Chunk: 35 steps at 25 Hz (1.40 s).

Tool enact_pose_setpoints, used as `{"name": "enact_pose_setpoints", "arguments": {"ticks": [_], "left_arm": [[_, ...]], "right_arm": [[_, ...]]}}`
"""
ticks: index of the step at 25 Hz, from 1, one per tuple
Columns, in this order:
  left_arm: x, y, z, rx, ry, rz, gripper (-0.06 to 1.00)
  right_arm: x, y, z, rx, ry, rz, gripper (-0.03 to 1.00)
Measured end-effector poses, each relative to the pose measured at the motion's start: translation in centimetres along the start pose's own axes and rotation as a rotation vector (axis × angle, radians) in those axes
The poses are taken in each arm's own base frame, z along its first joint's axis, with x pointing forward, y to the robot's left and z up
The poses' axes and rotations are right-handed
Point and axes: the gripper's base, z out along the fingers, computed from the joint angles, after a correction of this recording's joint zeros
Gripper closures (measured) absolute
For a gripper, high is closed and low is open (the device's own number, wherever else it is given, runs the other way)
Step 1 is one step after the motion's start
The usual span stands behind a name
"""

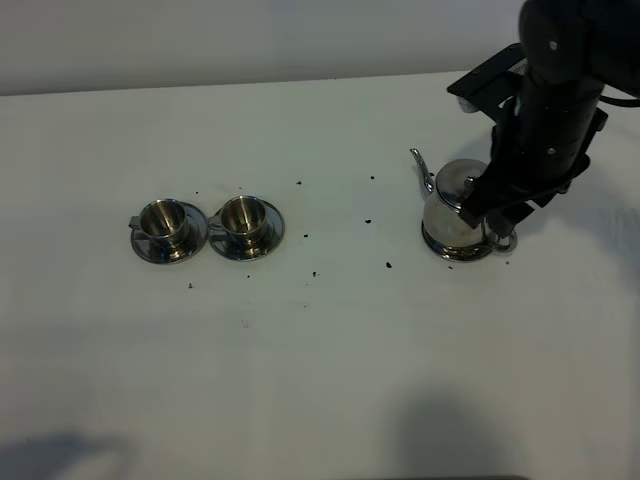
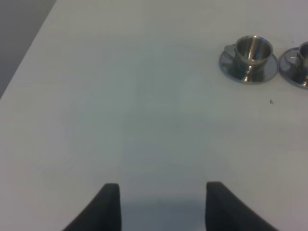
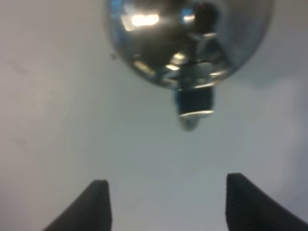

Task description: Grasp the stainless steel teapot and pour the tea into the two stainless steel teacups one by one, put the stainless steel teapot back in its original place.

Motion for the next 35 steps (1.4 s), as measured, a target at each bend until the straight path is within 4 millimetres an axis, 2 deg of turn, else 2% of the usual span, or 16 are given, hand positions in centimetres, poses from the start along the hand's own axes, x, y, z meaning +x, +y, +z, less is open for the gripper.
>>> {"name": "enact_pose_setpoints", "arguments": {"ticks": [2, 6, 13, 19, 29, 35], "left_arm": [[0.0, 0.0, 0.0, 0.0, 0.0, 0.0, 0.51], [0.0, 0.0, 0.0, 0.0, 0.0, 0.0, 0.51], [0.0, 0.0, 0.0, 0.0, 0.0, 0.0, 0.51], [0.0, 0.0, 0.0, 0.0, 0.0, 0.0, 0.51], [0.0, 0.0, 0.0, 0.0, -0.001, 0.003, 0.51], [0.0, 0.0, 0.0, 0.0, -0.001, 0.003, 0.51]], "right_arm": [[0.2, -0.6, 0.6, 0.002, -0.017, -0.029, 0.47], [0.4, -0.7, 1.6, 0.002, -0.051, -0.104, 0.47], [0.0, -1.0, 2.1, 0.017, -0.096, -0.144, 0.47], [-0.2, -1.5, 4.9, 0.003, -0.053, -0.139, 0.47], [-0.7, -1.7, 5.1, 0.015, -0.098, -0.149, 0.47], [-0.8, -1.7, 6.2, 0.01, -0.085, -0.148, 0.47]]}}
